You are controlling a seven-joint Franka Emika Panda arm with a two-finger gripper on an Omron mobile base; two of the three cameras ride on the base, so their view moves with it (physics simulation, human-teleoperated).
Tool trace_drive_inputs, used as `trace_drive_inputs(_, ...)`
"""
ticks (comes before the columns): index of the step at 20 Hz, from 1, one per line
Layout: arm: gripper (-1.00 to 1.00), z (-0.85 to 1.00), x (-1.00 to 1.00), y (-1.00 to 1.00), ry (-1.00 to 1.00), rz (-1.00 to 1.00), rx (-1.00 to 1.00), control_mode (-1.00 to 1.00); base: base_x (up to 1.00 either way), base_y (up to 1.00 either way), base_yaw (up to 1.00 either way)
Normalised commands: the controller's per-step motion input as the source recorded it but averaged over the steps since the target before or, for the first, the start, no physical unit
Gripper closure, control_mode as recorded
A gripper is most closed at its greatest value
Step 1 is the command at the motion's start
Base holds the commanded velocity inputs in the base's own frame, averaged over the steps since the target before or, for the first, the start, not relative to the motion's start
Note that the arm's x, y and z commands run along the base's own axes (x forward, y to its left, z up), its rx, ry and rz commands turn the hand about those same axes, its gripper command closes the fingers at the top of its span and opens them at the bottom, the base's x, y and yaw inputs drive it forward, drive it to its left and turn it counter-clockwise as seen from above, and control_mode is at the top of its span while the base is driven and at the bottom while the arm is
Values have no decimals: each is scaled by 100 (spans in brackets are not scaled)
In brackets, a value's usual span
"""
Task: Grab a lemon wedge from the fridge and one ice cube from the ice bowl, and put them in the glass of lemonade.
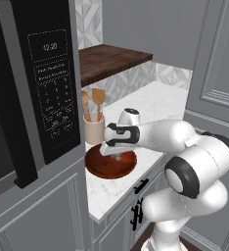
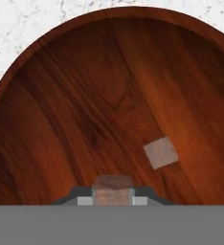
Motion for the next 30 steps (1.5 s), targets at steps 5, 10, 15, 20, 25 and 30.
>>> trace_drive_inputs(5,100,0,0,-2,0,0,0,-100,0,0,0)
trace_drive_inputs(10,100,4,-3,-5,-3,0,3,-100,0,0,0)
trace_drive_inputs(15,100,14,-2,-6,-4,0,6,-100,0,0,0)
trace_drive_inputs(20,100,18,0,-2,-5,0,6,-100,0,0,0)
trace_drive_inputs(25,100,14,1,0,-1,0,4,-100,0,0,0)
trace_drive_inputs(30,100,55,-14,-12,-19,0,-8,-100,0,0,0)
